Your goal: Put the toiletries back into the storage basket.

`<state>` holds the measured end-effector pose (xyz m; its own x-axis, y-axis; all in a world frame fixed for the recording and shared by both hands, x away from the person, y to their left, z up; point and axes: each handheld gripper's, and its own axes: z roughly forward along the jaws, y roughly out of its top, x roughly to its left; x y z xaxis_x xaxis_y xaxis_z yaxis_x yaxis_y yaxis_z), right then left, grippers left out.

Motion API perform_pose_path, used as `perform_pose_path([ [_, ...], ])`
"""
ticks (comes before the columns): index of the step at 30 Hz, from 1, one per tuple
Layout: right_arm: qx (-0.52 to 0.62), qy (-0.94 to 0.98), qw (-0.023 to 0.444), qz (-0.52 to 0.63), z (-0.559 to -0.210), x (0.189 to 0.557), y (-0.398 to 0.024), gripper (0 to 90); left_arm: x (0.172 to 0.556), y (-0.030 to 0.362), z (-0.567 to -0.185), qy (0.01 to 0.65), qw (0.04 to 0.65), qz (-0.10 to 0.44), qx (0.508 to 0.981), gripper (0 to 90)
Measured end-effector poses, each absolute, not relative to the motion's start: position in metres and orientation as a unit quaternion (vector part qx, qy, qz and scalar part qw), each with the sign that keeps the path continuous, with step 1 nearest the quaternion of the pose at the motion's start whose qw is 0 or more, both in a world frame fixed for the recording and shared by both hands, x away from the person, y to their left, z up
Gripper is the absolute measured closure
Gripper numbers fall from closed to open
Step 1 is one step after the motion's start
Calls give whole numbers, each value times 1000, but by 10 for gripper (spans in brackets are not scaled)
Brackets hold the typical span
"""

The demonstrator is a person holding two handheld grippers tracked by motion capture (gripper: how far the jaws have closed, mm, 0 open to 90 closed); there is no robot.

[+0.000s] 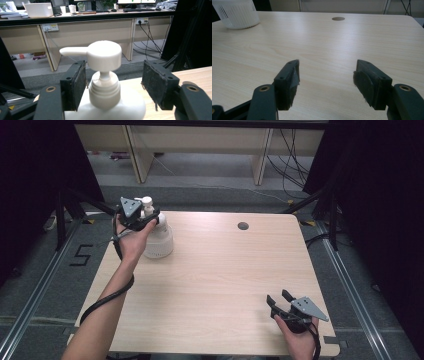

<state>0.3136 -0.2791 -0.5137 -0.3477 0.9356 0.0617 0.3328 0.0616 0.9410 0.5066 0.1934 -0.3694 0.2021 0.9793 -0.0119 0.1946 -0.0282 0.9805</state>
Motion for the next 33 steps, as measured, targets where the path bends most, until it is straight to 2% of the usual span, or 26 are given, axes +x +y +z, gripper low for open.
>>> perform_pose_path([
  [7, 487, 663, 288, 491, -513, 313, -278, 371, 495, 196, -373, 487, 496, 400, 597, 338],
  [24, 484, 659, 290, 497, -514, 313, -277, 371, 465, 209, -382, 483, 498, 391, 605, 319],
  [29, 481, 665, 304, 485, -513, 313, -279, 371, 452, 213, -390, 485, 499, 386, 606, 316],
  [33, 485, 659, 290, 497, -514, 313, -277, 371, 446, 212, -393, 482, 501, 383, 608, 315],
])
